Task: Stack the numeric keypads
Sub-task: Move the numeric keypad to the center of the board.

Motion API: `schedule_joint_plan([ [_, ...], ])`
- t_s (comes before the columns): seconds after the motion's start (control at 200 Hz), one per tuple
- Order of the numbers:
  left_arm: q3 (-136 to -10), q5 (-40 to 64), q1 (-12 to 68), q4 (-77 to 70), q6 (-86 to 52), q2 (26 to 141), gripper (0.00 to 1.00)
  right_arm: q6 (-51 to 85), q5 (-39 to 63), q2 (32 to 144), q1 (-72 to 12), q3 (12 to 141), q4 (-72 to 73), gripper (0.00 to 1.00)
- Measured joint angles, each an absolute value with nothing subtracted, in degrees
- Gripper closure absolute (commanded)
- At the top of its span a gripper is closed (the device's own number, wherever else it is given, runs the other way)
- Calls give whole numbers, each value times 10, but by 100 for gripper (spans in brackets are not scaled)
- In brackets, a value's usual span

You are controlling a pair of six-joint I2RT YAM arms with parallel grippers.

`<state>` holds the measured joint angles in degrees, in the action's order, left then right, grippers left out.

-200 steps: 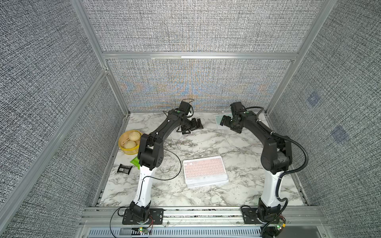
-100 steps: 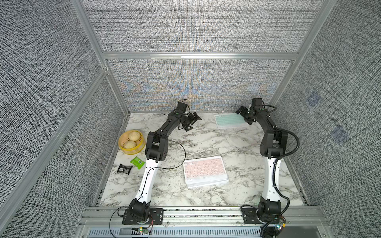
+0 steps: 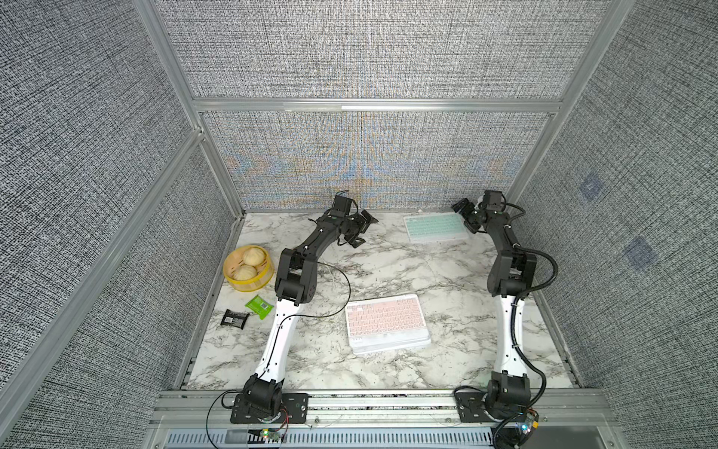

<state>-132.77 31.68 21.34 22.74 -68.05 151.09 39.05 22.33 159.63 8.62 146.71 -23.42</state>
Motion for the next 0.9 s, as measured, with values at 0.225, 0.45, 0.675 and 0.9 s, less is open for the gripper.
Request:
schedule_joint_plan([
  [0.225,-1357,311,212,233,-689,1534,1,390,307,1602,18,1459,-221,1],
  [0.45,-1424,241,194,317,-661,1555,1,389,374,1585,-42,1425,-223,1],
  [0.675,-1394,155,191,405,-614,1517,1,395,391,1574,-88,1409,-233,1],
  [0.9,-1298,108,189,463,-566,1451,1,392,381,1553,-134,1388,-264,1],
])
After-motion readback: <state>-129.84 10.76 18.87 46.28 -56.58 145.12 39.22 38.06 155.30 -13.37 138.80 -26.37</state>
